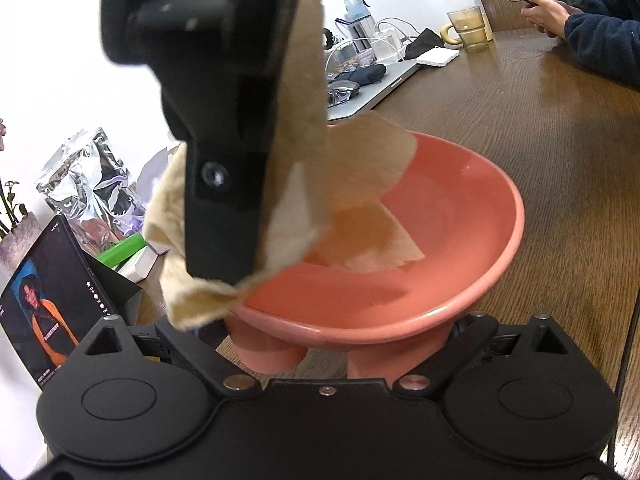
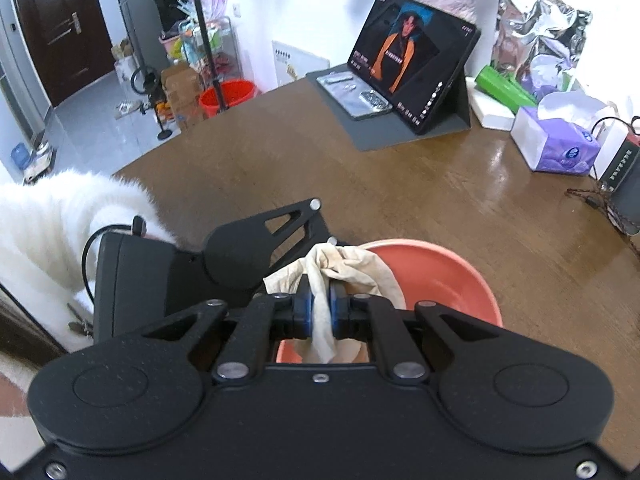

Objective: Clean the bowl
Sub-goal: 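Sweep the towel along the bowl rim with the right tool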

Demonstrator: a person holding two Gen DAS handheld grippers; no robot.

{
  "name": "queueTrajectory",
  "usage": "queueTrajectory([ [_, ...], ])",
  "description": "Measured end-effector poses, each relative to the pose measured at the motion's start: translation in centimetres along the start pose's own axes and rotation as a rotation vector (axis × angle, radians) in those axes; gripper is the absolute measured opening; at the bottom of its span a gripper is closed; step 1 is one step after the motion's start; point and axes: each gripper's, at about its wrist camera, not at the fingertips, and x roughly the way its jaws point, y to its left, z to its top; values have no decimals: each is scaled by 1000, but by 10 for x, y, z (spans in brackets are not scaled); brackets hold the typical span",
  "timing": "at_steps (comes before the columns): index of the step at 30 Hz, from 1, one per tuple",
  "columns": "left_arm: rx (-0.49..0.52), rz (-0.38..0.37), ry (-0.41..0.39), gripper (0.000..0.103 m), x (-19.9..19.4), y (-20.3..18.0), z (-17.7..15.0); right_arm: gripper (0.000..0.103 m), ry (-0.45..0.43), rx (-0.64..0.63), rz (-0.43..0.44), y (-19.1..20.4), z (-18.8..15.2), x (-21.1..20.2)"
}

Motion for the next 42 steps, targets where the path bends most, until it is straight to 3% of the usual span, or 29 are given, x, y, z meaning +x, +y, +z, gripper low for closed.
queueTrajectory([
  [15, 8, 4, -5, 95, 0, 1, -1, 9, -62, 77, -124, -26, 0, -7],
  [31, 7, 6, -5, 95, -1, -2, 0, 9, -17, 149, -240, -47, -21, -16],
  [42, 10, 10, -6, 95, -1, -3, -1, 9, 42, 145, -269, -48, -40, -21],
])
